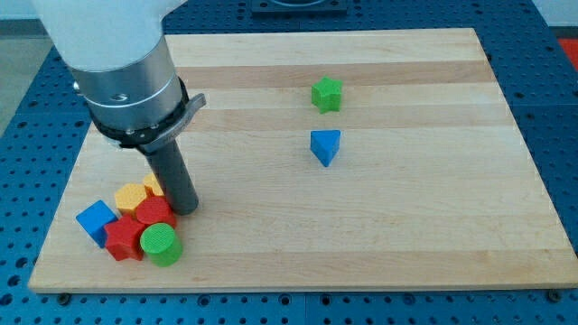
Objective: Move the blue triangle below to the green star
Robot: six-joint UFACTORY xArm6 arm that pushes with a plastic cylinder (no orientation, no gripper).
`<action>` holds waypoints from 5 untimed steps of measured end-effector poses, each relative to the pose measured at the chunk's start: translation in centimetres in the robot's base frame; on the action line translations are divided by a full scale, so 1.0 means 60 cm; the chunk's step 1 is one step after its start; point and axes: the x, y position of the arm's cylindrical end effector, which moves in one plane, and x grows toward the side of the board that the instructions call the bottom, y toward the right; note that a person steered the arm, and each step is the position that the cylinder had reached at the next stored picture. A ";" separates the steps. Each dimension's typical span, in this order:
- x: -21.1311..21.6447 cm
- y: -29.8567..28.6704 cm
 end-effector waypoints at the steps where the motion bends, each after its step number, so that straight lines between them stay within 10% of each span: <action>1: 0.000 -0.002; 5: -0.033 0.283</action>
